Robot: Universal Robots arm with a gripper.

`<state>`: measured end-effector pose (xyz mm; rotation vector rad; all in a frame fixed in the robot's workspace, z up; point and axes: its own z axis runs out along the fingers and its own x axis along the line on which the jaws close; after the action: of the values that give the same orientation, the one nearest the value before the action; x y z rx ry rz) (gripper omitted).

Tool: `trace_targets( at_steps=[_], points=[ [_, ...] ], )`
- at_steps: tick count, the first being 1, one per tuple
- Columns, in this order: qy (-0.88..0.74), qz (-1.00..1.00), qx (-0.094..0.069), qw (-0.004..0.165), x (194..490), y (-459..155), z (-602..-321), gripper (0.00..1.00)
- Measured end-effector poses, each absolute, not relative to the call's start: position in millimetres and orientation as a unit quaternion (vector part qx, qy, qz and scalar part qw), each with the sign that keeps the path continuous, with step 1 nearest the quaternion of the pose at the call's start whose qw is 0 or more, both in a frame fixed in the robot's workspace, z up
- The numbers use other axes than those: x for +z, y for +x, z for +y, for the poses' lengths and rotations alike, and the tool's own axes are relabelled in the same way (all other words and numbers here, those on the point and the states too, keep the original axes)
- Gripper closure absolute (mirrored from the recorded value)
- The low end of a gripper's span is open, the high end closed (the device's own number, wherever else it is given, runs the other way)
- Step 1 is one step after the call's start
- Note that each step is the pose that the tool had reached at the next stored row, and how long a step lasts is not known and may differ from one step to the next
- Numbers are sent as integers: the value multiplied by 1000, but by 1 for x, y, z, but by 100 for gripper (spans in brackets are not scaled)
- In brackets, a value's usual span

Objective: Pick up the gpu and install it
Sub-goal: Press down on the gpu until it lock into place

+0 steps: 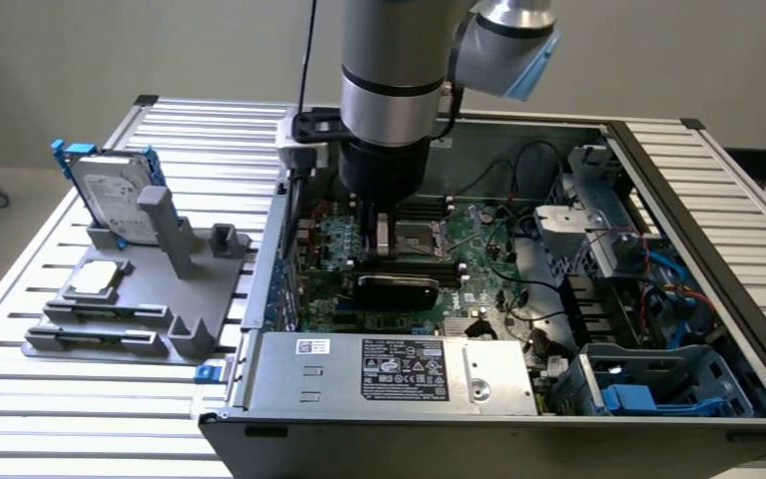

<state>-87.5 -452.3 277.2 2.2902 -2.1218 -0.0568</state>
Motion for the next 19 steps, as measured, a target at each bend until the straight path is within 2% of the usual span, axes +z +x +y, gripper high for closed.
trace_targets(
  at_steps=[4, 19],
  points=[
    [732, -681, -19, 10, 277, -93, -452, 89],
    [726, -682, -73, 55, 277, -101, -452, 89]
  ],
)
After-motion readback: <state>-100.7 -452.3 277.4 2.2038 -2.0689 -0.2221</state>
